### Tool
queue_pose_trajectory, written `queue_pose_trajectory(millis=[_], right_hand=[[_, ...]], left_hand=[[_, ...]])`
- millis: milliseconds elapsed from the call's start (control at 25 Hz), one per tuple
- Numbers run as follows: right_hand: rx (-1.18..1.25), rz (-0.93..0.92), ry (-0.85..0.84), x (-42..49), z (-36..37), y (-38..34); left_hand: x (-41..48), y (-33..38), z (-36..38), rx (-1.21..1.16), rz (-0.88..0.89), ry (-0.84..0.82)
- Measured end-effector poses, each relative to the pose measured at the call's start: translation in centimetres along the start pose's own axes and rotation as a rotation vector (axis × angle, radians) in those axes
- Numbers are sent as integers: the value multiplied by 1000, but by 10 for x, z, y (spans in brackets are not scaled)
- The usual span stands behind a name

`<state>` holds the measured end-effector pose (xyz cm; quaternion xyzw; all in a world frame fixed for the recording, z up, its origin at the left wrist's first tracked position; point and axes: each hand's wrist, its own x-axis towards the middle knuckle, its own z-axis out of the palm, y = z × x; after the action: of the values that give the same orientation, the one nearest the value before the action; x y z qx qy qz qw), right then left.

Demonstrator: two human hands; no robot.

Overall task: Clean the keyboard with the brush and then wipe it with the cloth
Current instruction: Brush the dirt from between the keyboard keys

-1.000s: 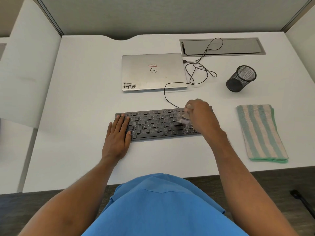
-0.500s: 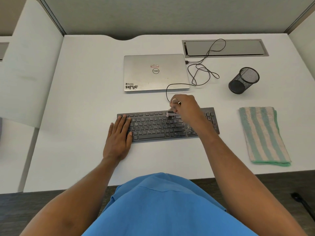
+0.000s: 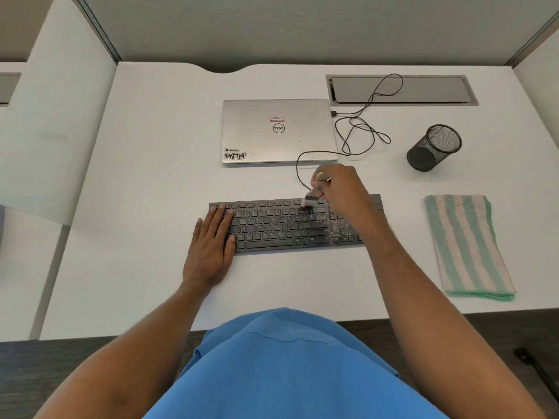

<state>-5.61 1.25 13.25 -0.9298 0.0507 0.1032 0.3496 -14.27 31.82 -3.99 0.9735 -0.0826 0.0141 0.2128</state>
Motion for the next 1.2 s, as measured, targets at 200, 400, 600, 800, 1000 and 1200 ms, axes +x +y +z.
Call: queue_pose_trajectory(millis=[200, 400, 600, 800, 1000, 1200], right_hand=[[18, 71, -26, -2, -6, 8], [-129, 37, 146, 3, -18, 27], [-61, 13, 201, 4, 0, 6], [-88, 79, 255, 12, 5, 9], [102, -25, 142, 9, 0, 0], [22, -64, -93, 15, 3, 0]], left_hand=[[0, 0, 0, -1, 3, -4], [0, 0, 0, 4, 6, -4], [0, 0, 0, 1, 6, -6], [0, 0, -1, -1, 6, -8], [1, 0, -1, 2, 10, -7], [1, 1, -3, -14, 7, -9]])
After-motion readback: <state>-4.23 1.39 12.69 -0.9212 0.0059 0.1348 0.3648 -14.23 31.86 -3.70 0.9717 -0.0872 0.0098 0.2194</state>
